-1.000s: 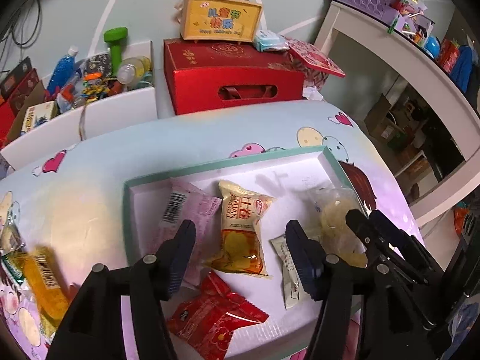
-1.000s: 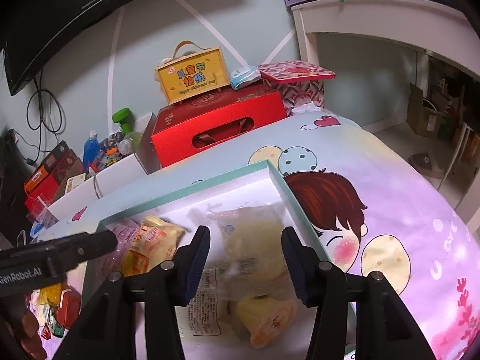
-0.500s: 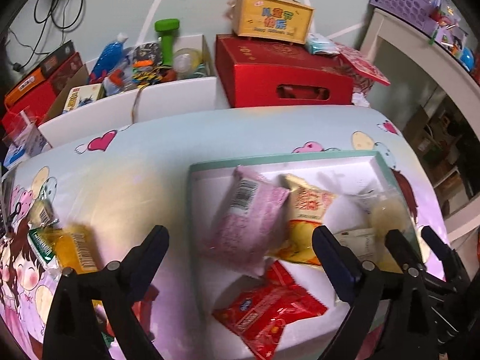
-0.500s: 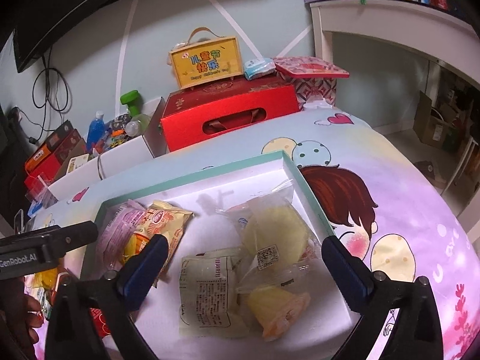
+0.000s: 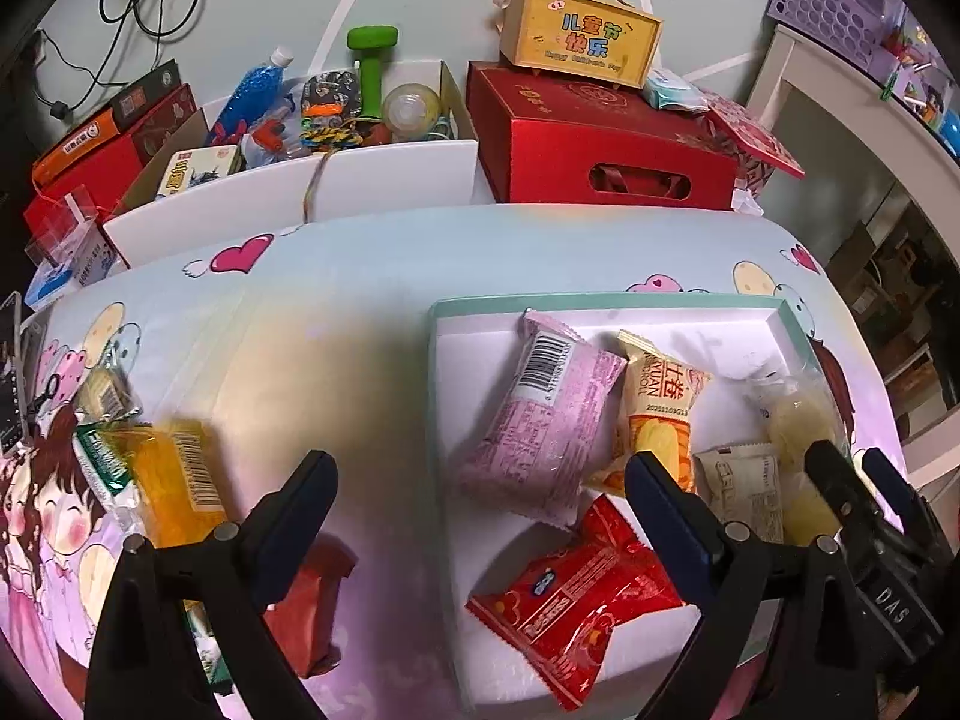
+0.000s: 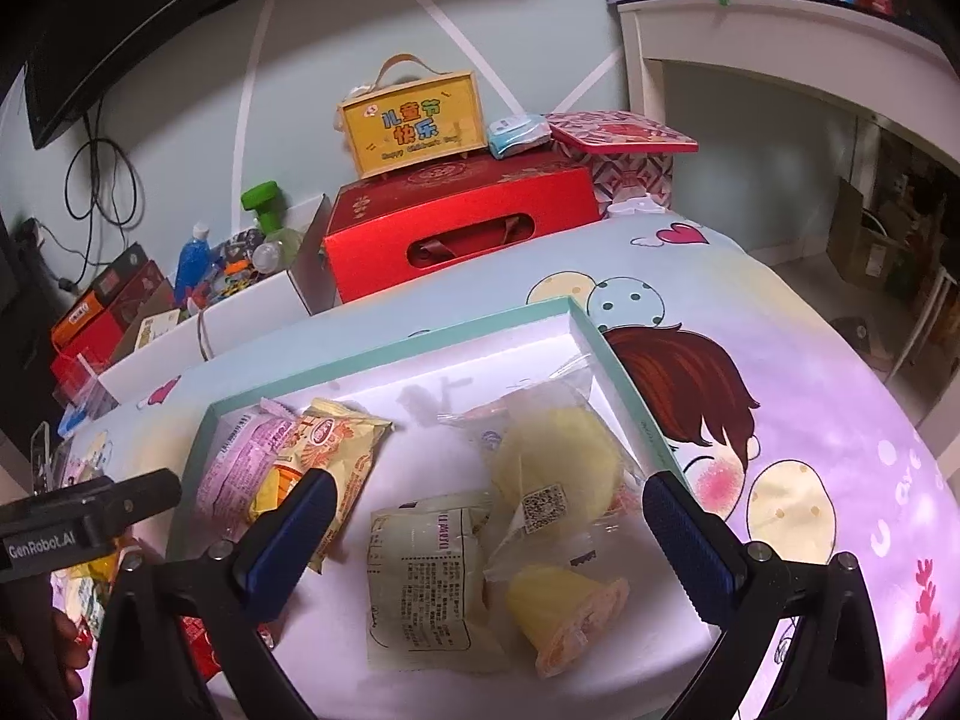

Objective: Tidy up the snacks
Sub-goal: 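Open both tools to release the bread bag and bun bag in the tray, then move both tools back from the tray to the snack pile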

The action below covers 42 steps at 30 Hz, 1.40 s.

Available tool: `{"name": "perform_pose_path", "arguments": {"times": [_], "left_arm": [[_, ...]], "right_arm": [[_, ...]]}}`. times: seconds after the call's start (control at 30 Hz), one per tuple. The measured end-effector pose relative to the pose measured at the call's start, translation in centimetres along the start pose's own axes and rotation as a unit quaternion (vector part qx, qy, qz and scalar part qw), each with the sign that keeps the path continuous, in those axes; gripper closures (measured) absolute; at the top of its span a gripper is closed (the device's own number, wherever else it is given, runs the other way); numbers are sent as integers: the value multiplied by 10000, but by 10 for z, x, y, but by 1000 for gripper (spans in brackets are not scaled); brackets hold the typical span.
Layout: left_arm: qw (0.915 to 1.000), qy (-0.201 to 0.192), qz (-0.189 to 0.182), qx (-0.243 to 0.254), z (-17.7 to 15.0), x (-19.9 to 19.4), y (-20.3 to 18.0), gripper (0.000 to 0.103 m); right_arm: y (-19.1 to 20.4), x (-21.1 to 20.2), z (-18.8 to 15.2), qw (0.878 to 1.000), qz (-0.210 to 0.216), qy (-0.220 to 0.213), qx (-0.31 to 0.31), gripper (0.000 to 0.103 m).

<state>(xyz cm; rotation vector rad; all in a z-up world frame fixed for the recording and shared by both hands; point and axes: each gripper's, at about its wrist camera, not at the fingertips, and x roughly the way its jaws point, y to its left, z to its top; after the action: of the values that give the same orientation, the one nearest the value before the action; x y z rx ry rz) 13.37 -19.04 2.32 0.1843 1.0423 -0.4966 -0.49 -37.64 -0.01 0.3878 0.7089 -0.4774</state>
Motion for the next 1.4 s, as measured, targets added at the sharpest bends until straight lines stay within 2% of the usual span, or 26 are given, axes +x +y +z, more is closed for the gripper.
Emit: {"name": "perform_pose_path", "arguments": {"times": [0.2, 0.47, 0.73, 0.93, 1.17, 1.4], "left_arm": [[9998, -109, 162, 47, 0, -20, 7, 6], [9974, -373, 612, 62, -9, -58, 35, 6], [9928, -460, 1069, -299, -31, -87, 84, 6], [9872, -447, 1309, -794, -53, -102, 128, 6], [9796, -417, 1379, -1404, -80, -113, 178, 6], [9718, -342, 1392, -1871, -102, -117, 213, 6]], "right_arm": [[4, -6, 1, 9999, -37, 90, -47, 0], [7, -10, 1, 9989, -185, 437, -46, 0], [26, -17, -1, 9980, -181, 587, -135, 0], [64, -24, -4, 9974, 88, 596, -388, 0], [123, -31, -17, 9933, 513, 601, -843, 0], [188, -33, -43, 9821, 1019, 778, -1378, 0]]}}
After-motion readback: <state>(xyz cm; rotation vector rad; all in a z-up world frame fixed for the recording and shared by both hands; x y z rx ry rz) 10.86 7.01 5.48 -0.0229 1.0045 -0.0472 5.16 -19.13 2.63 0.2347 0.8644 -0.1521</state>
